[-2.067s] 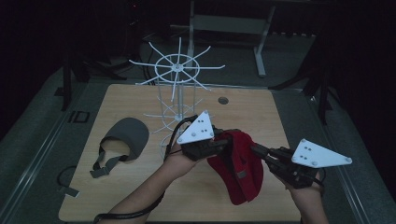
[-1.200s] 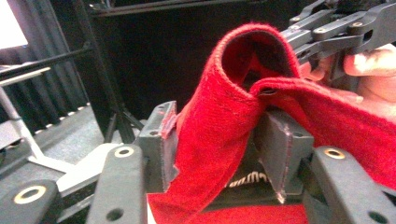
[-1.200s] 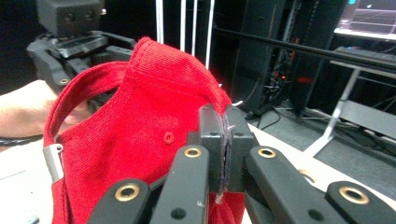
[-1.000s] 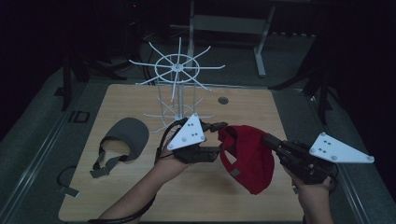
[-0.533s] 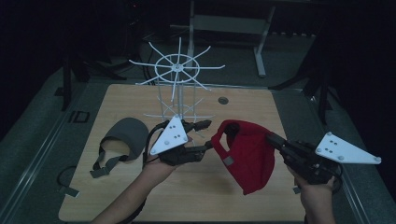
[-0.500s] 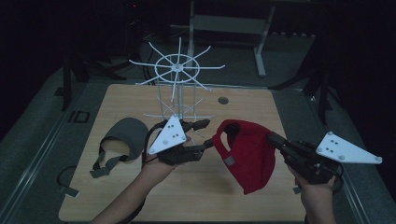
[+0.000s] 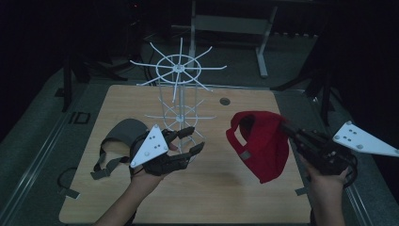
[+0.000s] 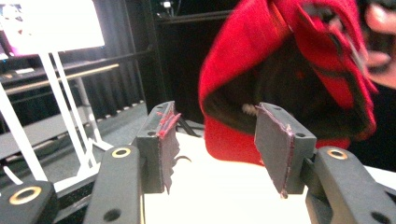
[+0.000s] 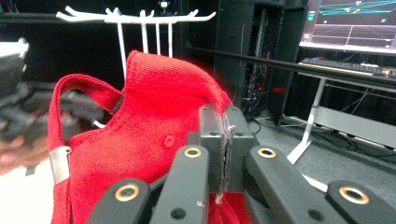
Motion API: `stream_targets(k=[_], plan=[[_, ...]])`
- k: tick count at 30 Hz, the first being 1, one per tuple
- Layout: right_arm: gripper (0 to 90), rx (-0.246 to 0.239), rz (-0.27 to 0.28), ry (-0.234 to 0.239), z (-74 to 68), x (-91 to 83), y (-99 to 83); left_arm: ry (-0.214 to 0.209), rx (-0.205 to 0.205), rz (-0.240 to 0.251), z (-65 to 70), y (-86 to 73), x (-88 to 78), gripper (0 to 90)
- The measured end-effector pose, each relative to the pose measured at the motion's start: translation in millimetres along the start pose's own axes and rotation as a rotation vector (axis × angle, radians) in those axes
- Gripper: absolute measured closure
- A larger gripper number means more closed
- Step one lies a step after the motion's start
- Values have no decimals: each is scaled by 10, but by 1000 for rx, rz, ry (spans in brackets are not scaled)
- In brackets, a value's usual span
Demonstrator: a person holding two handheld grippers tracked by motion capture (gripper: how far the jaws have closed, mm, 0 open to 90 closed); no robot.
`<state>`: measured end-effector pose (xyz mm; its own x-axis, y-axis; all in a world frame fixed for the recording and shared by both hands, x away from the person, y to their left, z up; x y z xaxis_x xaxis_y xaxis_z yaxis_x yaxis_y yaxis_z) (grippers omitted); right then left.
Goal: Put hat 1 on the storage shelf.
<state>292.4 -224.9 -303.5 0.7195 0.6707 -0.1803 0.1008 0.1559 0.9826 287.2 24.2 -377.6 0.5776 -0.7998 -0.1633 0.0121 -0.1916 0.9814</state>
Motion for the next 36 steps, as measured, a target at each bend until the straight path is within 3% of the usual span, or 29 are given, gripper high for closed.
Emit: stream_targets(k=[4,9,15,18,22,25,31,36], plan=[[887,11,18,-10,69,23,146,-14,-1,-31,46,-159,-84,492],[887,2,26,-32,93,80,275,-28,-26,-44,97,-340,-189,493],[887,7,50,-47,107,181,453,-36,-25,-59,149,-540,-323,493],[887,1,65,-60,91,228,544,-37,-51,-61,146,-652,-379,493],[887,-7,74,-58,57,313,652,-15,-84,-70,88,-856,-444,493],[887,-34,73,-103,46,391,738,3,-114,-81,50,-977,-486,493],[887,-41,60,-76,-51,550,799,38,-143,-87,-30,-1122,-576,493],[886,-51,33,-61,-110,645,724,50,-168,-84,-68,-1235,-602,494]])
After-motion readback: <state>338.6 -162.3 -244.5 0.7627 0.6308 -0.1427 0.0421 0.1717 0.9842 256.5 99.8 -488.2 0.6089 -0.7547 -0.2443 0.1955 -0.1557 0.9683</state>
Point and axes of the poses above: each handheld gripper's, and its own axes: x roughly forward along the jaws, y roughly out of its top, z roughly to its right, the point moved 9 cm from there along x, roughly forward along the jaws, and after that the axes turned 4 degrees about -z, right-handed, at the moved point
